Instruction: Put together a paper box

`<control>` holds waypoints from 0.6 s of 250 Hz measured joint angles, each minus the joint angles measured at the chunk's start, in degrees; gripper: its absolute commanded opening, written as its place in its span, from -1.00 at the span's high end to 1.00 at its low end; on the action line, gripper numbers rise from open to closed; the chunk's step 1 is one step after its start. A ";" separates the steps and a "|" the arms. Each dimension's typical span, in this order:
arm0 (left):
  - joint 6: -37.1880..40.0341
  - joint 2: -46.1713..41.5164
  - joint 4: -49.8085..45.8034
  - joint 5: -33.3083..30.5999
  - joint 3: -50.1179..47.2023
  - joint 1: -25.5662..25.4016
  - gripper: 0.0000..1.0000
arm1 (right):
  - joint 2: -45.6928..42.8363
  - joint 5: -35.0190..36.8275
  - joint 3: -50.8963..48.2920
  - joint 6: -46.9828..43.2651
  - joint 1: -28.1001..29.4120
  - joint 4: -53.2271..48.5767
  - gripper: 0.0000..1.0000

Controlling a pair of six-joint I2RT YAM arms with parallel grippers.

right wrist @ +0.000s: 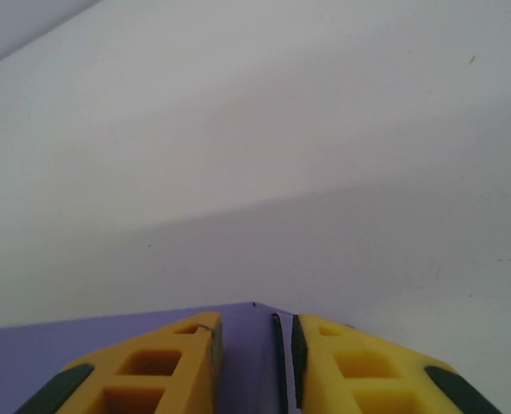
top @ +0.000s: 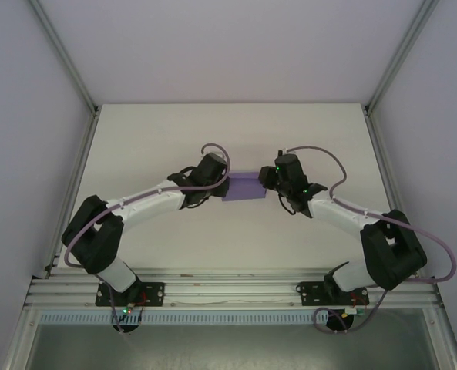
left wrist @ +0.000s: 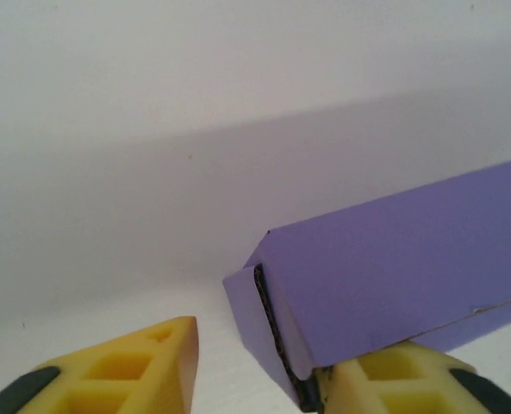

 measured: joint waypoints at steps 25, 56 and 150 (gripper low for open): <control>0.42 -1.46 -3.19 2.97 0.15 -0.11 -0.02 | 0.00 -0.17 -1.03 0.52 -0.17 1.97 0.42; 0.59 -2.25 -6.51 6.10 1.44 -0.68 -0.24 | 0.00 -0.37 -1.16 0.57 -0.11 2.05 0.44; -1.70 -2.29 -7.80 9.70 6.58 3.93 -0.39 | 0.00 -0.42 -2.64 1.18 -0.11 4.76 0.45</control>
